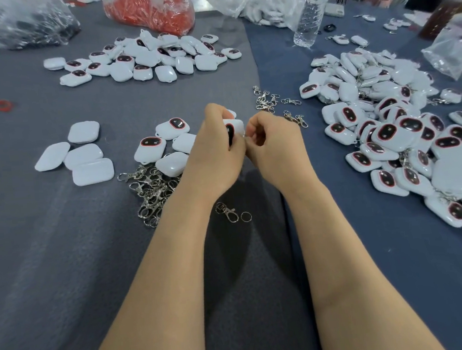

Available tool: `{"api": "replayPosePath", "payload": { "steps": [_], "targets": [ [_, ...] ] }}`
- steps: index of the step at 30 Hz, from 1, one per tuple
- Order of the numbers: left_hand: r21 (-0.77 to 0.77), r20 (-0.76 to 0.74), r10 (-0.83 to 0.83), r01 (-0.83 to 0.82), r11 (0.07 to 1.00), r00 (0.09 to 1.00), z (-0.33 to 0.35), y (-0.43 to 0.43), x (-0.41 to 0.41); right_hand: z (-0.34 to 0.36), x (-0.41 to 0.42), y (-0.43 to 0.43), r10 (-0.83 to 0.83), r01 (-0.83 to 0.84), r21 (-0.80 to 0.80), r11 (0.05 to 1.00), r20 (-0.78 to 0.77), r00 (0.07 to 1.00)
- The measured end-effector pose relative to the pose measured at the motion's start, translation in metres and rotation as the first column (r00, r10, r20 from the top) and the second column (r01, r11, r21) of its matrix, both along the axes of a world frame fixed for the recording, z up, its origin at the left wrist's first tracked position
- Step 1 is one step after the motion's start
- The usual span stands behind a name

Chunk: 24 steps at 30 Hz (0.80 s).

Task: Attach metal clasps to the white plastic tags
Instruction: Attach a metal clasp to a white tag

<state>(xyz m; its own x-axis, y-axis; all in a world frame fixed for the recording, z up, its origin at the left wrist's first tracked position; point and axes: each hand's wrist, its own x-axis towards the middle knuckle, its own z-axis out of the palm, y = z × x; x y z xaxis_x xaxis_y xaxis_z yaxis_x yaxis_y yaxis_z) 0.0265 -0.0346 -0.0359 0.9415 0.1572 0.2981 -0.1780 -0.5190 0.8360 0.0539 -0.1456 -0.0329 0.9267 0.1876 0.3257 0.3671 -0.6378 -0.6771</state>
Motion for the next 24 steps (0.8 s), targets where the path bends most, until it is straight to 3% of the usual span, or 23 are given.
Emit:
{"api": "replayPosePath", "payload": {
  "steps": [3,5,8,10,12,15,18,21,24],
  "targets": [
    [0.033,0.011,-0.014,0.014,0.999,1.0,0.002,0.002,0.0,0.0,0.0,-0.002,0.004,-0.004,0.018,1.0,0.012,1.0],
    [-0.023,0.017,0.0,0.0,1.0,1.0,0.004,0.001,-0.001,0.001,-0.002,-0.001,-0.003,0.001,0.076,0.997,0.023,1.0],
    [-0.36,-0.076,0.05,-0.074,0.93,0.996,0.007,-0.002,0.002,0.001,-0.003,0.002,-0.014,0.01,0.228,0.974,0.014,1.0],
    [-0.654,-0.186,-0.041,-0.092,0.751,0.982,0.01,-0.003,0.003,0.004,-0.004,0.004,0.001,0.001,0.33,0.944,-0.006,1.0],
    [-0.845,-0.185,-0.205,-0.05,0.532,0.961,0.013,-0.002,0.003,0.006,-0.004,0.004,0.043,-0.021,0.457,0.889,-0.037,0.998],
    [-0.96,-0.096,-0.362,0.01,0.281,0.927,0.016,0.003,0.002,0.008,-0.005,0.006,0.081,-0.029,0.527,0.849,-0.075,0.994],
    [-0.988,-0.073,-0.434,-0.004,0.158,0.898,0.016,0.006,0.001,0.007,-0.004,0.006,0.061,-0.029,0.493,0.87,-0.05,0.997],
    [-0.989,-0.11,-0.377,-0.064,0.132,0.92,0.016,0.006,0.002,0.007,-0.003,0.004,0.001,0.028,0.434,0.901,-0.066,0.998],
    [-0.962,-0.178,-0.201,-0.127,0.242,0.963,0.017,0.008,0.002,0.005,-0.001,-0.005,-0.115,0.137,0.187,0.973,-0.122,0.986]
  ]
}}
